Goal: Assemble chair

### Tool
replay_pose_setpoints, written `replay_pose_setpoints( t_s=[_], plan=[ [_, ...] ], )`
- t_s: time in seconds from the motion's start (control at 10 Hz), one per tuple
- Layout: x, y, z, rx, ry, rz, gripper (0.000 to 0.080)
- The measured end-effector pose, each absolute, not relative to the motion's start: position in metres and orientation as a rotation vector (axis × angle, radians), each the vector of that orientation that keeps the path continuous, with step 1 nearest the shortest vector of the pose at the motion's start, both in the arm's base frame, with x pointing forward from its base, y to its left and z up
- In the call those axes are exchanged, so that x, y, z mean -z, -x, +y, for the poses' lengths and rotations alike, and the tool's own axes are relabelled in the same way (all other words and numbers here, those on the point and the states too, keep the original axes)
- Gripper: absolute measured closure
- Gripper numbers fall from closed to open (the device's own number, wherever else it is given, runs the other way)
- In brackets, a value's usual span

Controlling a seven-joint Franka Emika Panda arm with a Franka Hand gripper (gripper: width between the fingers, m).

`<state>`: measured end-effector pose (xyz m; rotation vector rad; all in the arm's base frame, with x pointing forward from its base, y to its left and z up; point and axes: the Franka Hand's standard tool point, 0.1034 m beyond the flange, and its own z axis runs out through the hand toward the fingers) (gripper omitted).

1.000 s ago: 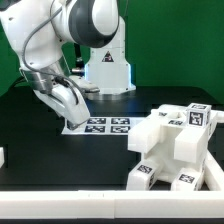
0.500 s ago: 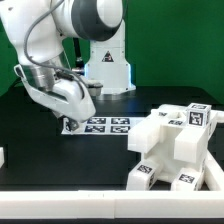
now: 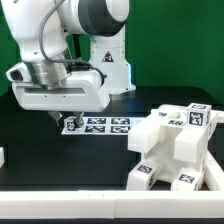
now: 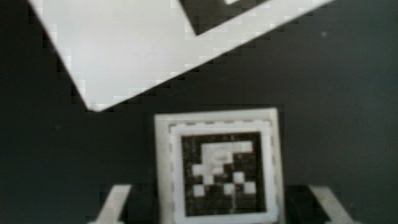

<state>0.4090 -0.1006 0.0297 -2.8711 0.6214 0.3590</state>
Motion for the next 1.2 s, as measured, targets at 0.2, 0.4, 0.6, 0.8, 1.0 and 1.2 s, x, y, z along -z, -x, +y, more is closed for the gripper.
replay_pose_setpoints(
  t_s=[0.2, 0.4, 0.6, 0.8, 1.0, 1.2],
  plan=[
    [-0.026, -0.409, -0.104, -0.314, 2.926, 0.259, 0.0515],
    [-0.018, -0.417, -0.104, -0.269, 2.959, -0.141, 0.0515],
    [-0.014, -0.418, -0.11, -0.219, 2.966, -0.356, 0.0515],
    [-0.014, -0.417, -0.113, -0.223, 2.943, -0.519, 0.0515],
    [-0.014, -0.416, -0.117, -0.216, 2.902, -0.721, 0.0515],
    [-0.013, -0.417, -0.125, -0.148, 2.763, -1.287, 0.0515]
  ],
)
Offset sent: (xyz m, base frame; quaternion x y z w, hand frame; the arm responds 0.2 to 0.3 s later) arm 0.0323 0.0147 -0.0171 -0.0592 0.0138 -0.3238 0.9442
